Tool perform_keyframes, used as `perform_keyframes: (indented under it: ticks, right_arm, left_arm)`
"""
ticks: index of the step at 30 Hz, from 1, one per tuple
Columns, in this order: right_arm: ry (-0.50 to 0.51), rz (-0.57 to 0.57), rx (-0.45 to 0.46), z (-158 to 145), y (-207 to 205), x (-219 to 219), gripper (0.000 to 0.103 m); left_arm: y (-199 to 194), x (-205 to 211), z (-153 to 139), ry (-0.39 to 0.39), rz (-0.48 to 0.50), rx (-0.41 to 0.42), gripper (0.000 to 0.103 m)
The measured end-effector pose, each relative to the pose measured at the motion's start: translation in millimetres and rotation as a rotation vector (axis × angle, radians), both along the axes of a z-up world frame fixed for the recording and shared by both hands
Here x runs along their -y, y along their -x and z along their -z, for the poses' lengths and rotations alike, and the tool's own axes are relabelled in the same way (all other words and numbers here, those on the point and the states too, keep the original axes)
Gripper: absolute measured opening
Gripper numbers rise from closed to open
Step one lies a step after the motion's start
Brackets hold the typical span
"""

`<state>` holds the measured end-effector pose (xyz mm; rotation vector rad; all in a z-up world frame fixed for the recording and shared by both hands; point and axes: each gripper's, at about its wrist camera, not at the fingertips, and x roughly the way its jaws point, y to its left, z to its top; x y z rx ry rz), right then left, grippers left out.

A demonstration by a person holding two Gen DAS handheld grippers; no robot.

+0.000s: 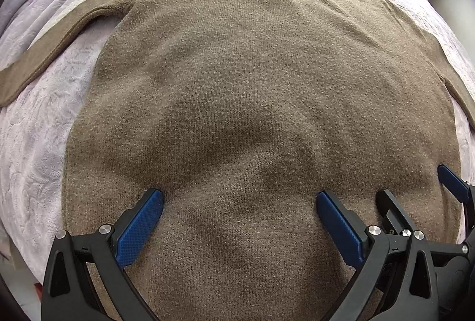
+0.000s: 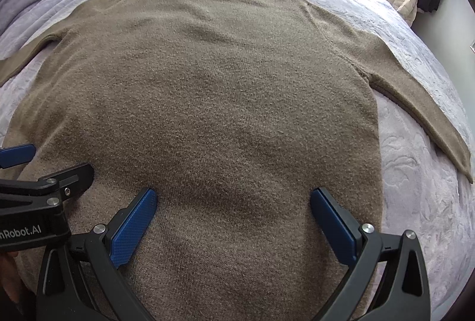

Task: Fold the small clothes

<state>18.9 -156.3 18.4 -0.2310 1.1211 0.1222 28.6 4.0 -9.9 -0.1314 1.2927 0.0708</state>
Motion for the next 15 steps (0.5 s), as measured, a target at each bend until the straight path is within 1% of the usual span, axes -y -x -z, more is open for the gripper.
perform_keyframes:
  ticks: [1,2,8,15]
  right_arm:
    - [0.006,-0.002,-0.011,0,-1,-1,0.103]
    - [0.021,0.031,-0.030,0,-3,-3,0.103]
    - [0.055,0.028,-0.111,-1,-15,-8,0.103]
    - [0.058,0.029,-0.111,-3,-14,-7,0.103]
  left_arm:
    - [-1,-1,0,0.004,-0.003,-0.002,0.103]
    - [-1,-2,0,0.008,-0.006,-0.003,0.103]
    - [-4,-8,-1,0.023,-0.022,-0.014,0.103]
    - [-7,-8,-2,0.015,-0.021,-0.019,0.103]
